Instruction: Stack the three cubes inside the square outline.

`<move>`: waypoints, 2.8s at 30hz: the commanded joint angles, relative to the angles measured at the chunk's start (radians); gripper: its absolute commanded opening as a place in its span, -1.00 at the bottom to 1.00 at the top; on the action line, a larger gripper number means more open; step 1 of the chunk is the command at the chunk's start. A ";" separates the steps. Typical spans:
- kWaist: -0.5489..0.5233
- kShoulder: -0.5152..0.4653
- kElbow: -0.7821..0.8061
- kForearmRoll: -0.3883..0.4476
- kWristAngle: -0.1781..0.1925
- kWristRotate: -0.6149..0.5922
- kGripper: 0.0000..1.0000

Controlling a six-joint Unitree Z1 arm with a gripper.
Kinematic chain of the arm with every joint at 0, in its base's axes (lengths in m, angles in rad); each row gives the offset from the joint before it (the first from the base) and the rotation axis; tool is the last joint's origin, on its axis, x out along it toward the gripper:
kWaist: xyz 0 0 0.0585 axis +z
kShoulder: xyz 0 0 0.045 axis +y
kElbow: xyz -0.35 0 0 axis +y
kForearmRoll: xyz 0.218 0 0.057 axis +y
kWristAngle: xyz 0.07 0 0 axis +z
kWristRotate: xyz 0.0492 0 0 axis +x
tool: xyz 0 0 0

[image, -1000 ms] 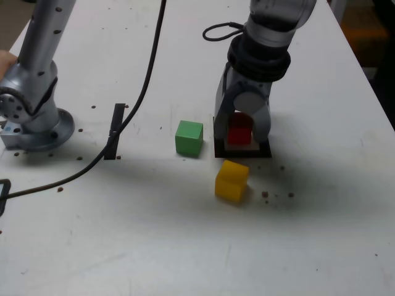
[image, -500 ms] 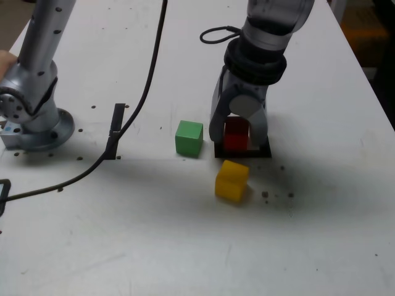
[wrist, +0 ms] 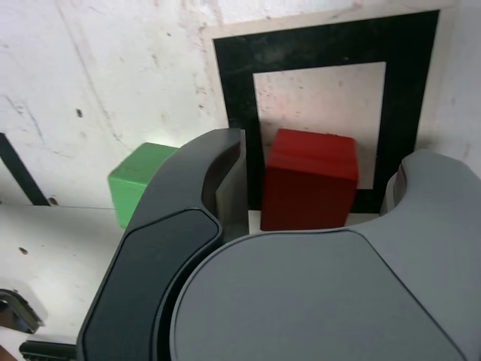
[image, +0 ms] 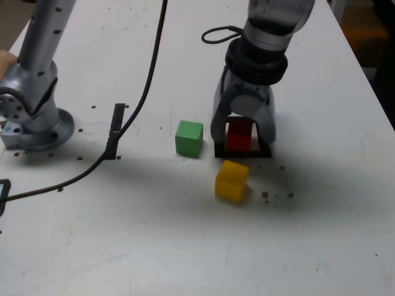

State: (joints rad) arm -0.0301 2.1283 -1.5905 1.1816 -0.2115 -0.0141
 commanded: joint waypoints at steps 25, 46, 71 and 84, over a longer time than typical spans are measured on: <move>-0.237 -0.209 -0.085 0.151 0.054 -0.072 0.51; -0.359 -0.133 -0.010 0.039 0.074 -0.077 0.86; -0.341 0.002 0.017 -0.031 -0.018 -0.002 0.63; -0.324 0.005 0.024 -0.025 -0.025 -0.015 -0.50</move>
State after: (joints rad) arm -0.3551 2.1297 -1.5622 1.1559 -0.2348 -0.0280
